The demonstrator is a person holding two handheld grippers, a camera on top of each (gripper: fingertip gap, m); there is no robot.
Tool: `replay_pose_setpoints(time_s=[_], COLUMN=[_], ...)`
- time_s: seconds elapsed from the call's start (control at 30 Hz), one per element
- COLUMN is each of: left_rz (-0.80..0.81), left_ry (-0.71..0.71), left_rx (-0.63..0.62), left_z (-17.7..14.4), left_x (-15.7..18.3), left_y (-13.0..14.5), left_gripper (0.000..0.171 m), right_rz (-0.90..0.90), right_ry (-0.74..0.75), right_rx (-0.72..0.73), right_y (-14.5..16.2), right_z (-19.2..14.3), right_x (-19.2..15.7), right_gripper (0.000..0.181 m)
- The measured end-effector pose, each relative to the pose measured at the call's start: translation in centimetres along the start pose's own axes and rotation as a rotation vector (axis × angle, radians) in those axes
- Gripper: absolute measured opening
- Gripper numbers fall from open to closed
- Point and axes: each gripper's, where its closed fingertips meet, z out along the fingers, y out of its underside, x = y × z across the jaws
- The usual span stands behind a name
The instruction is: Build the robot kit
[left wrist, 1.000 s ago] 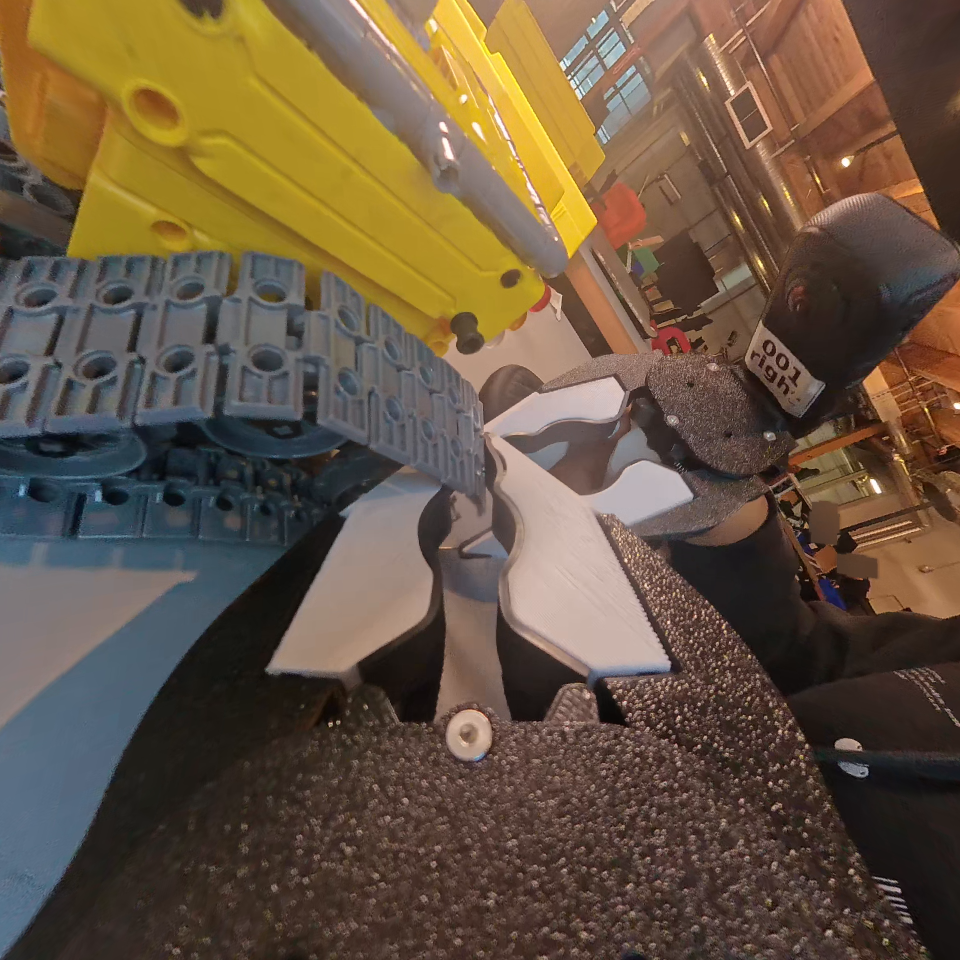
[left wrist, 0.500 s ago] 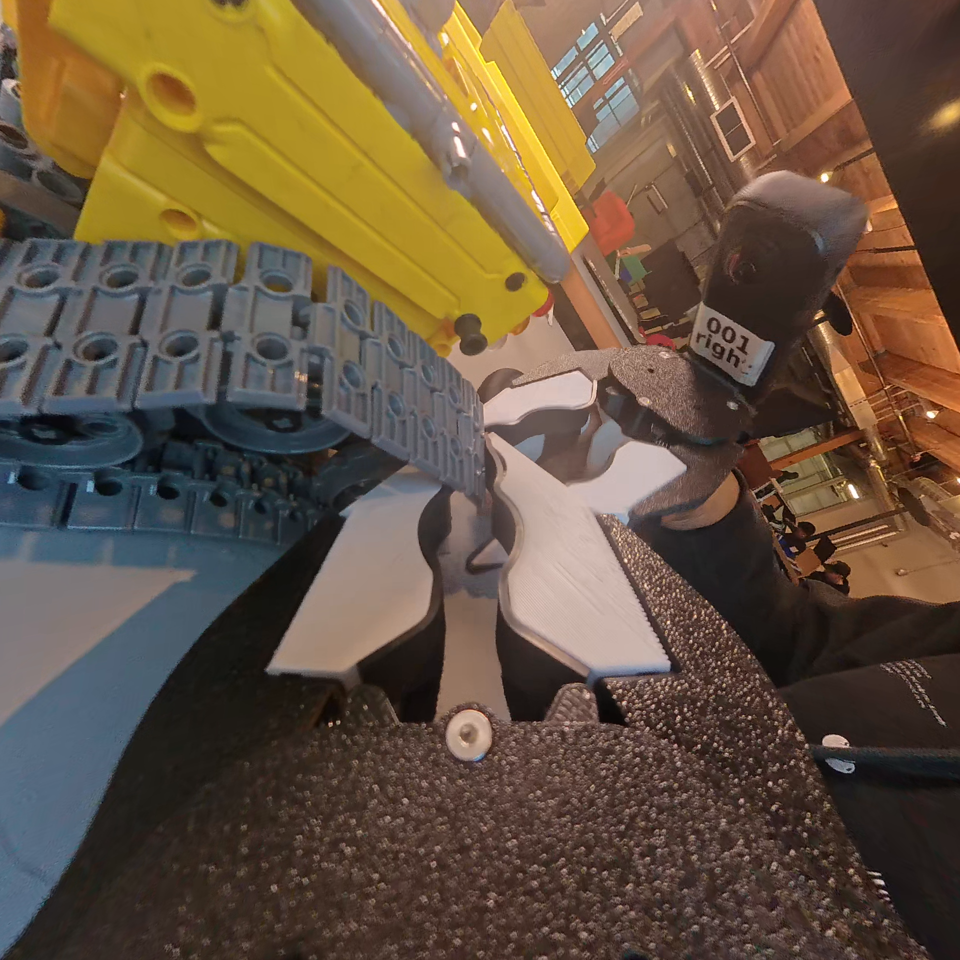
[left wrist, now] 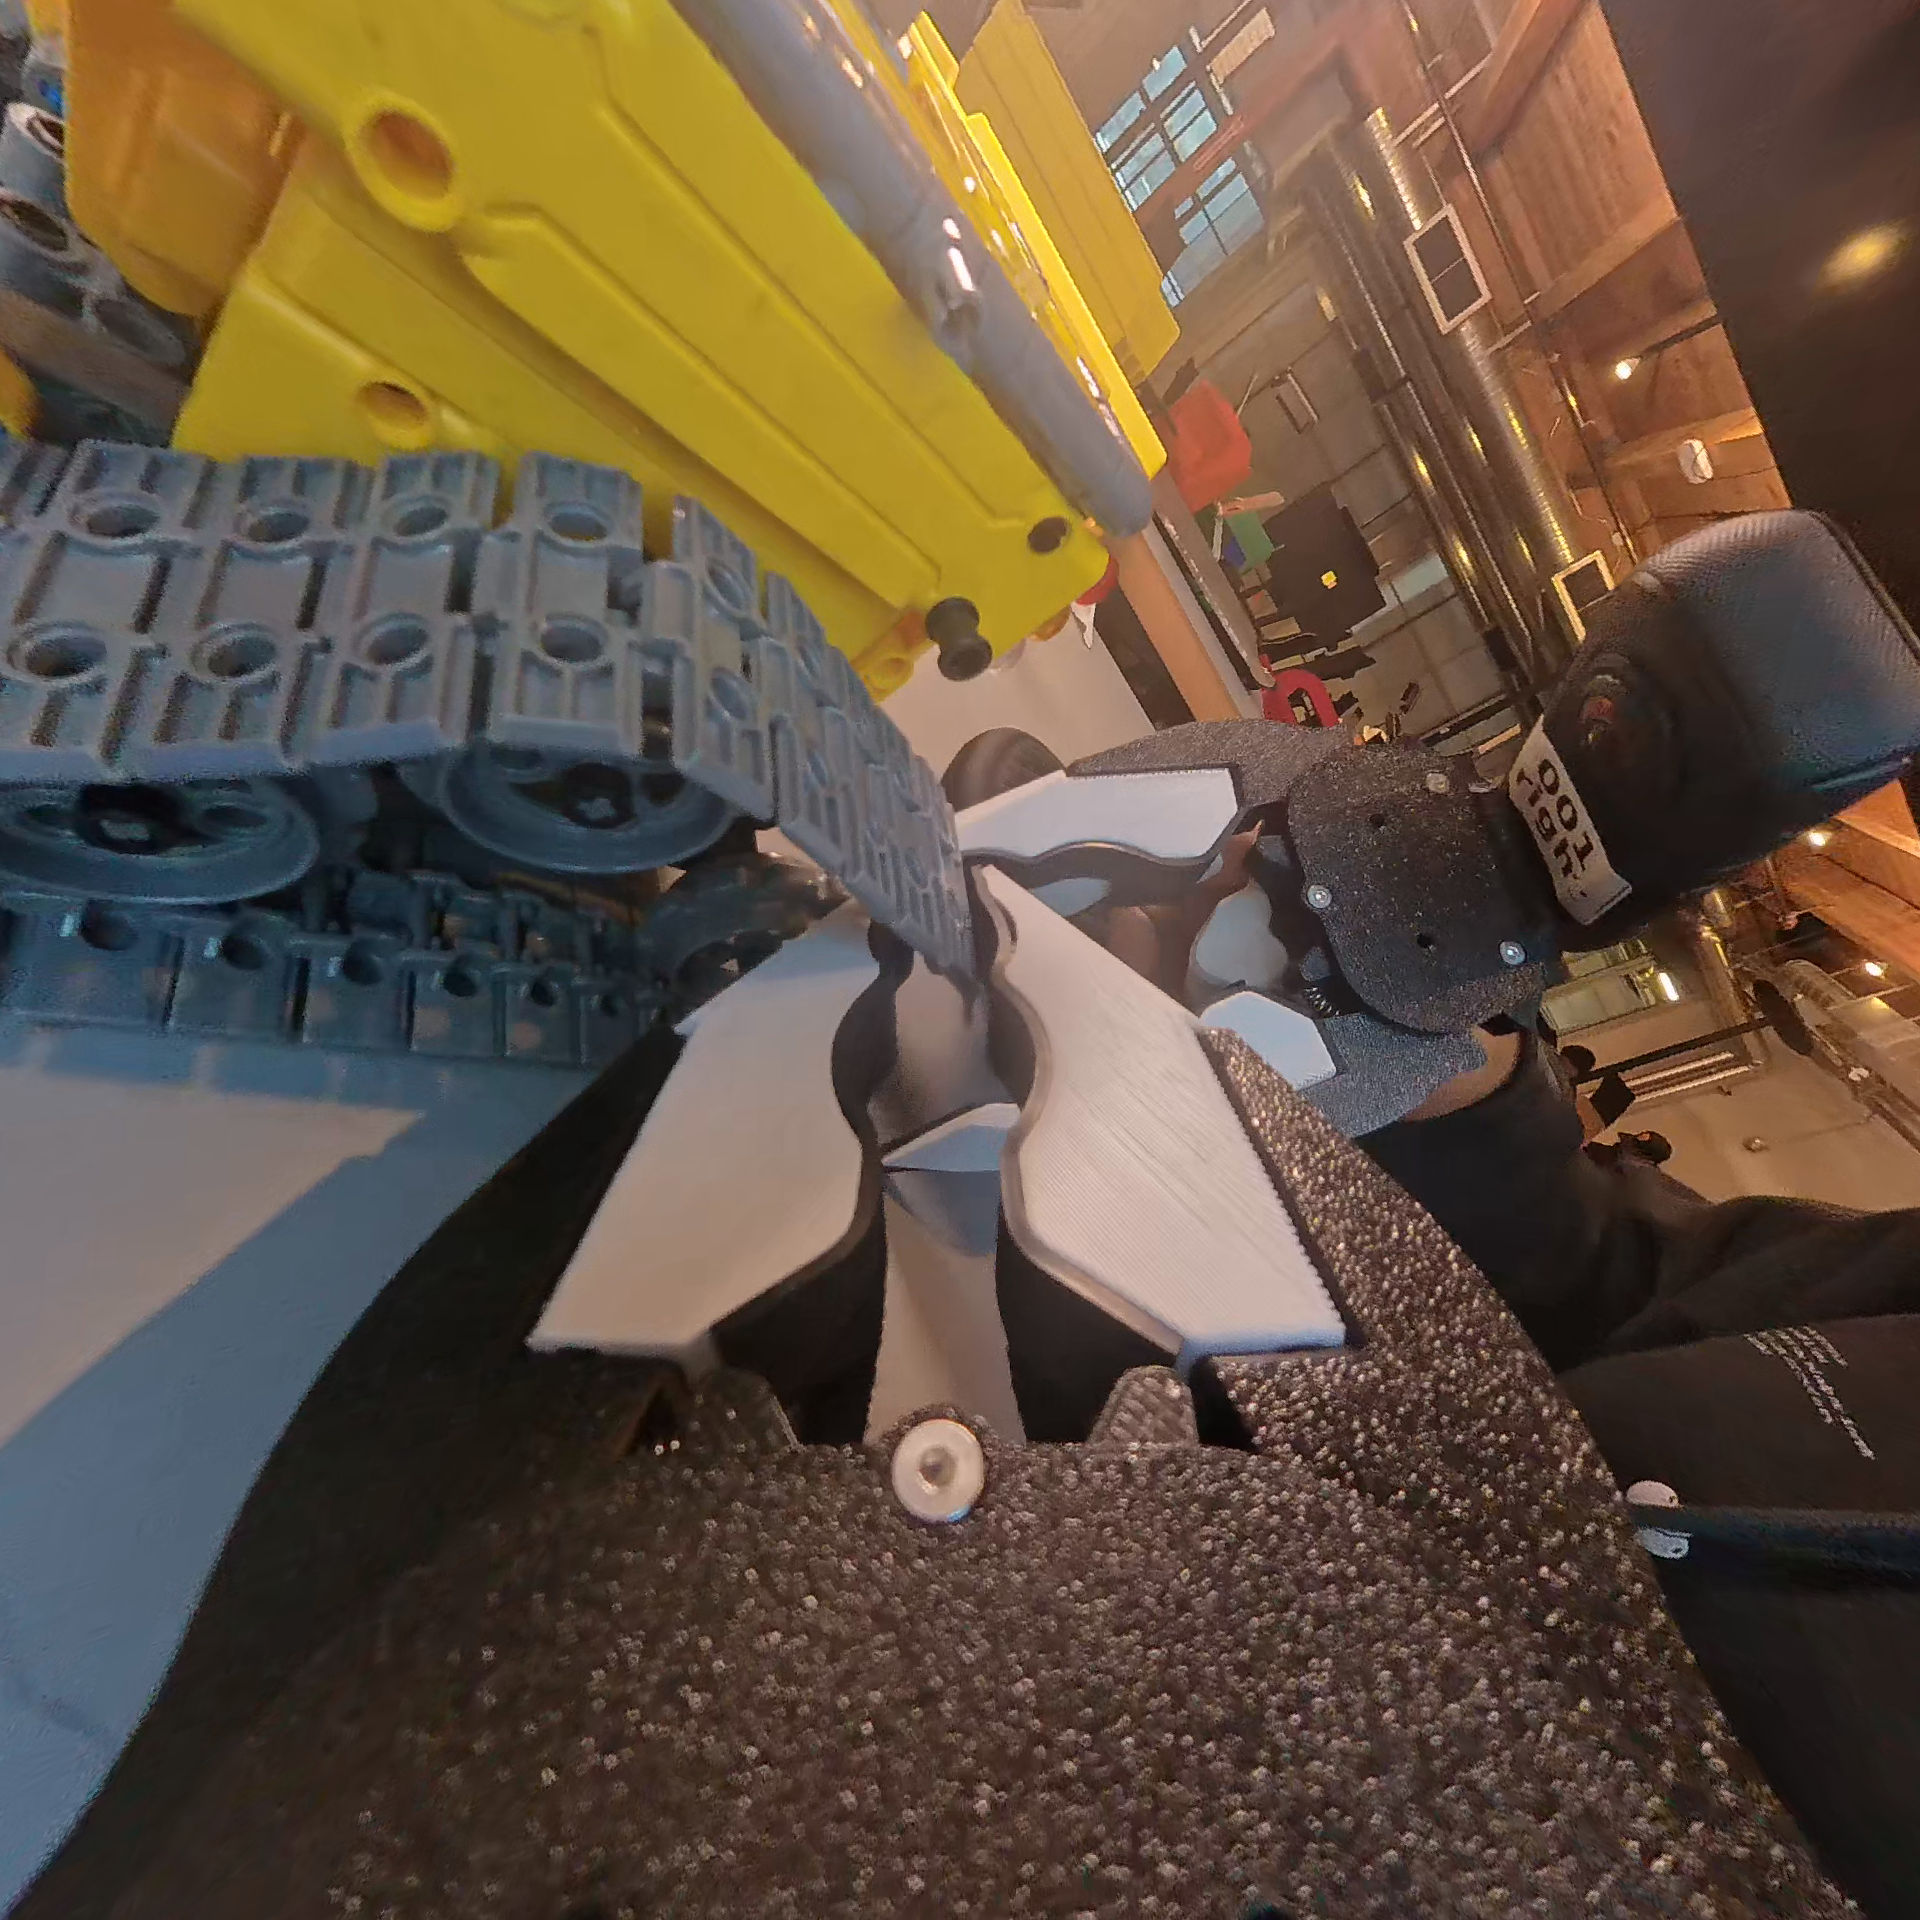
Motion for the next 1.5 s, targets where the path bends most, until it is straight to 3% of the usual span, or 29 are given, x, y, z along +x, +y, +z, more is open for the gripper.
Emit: replay_pose_setpoints(time_s=[0.2, 0.47, 0.53, 0.63, 0.73, 0.9, 1.0, 1.1, 1.2, 1.4, 1.5], left_rz=[0.006, -0.006, 0.030, 0.176, 0.428, 0.767, 0.923, 0.887, 0.734, 0.512, 0.474], left_ry=[0.012, -0.017, -0.058, -0.153, -0.345, -0.475, -0.574, -0.540, -0.448, -0.294, -0.279], left_rx=[-0.041, -0.086, -0.115, -0.202, -0.305, -0.397, -0.401, -0.349, -0.306, -0.284, -0.272], left_z=[0.4, -1.7, -2.3, -3.2, -3.9, -3.0, -3.2, -3.4, -3.7, -4.4, -4.6], left_x=[0.3, 0.7, 0.3, -0.4, -2.3, -3.3, -4.3, -3.6, -3.1, -2.9, -3.0], left_y=[0.6, 2.5, 3.1, 4.2, 4.6, 4.7, 4.1, 3.6, 2.7, 2.2, 2.2], left_gripper=[0.015, 0.039, 0.040, 0.036, 0.033, 0.033, 0.013, 0.002, 0.002, 0.002, 0.003], right_rz=[0.066, 0.190, 0.237, 0.301, 0.308, 0.354, 0.383, 0.356, 0.240, 0.053, 0.027], right_ry=[-0.054, -0.182, -0.242, -0.322, -0.381, -0.475, -0.512, -0.527, -0.439, -0.160, -0.148], right_rx=[-0.016, 0.107, 0.161, 0.182, 0.154, 0.205, 0.236, 0.294, 0.287, 0.329, 0.308], right_y=[0.0, -1.2, -1.8, -2.0, -1.7, -2.9, -3.4, -4.1, -3.5, -4.6, -4.9], right_z=[0.2, -0.9, -1.6, -1.7, -1.3, -1.5, -1.6, -2.2, -2.3, -1.2, 0.1], right_x=[-0.1, -0.3, -0.3, -0.6, -1.3, -2.0, -2.0, -2.2, -2.3, -0.9, -0.8], right_gripper=[0.038, 0.038, 0.026, 0.029, 0.034, 0.036, 0.040, 0.044, 0.044, 0.032, 0.021])
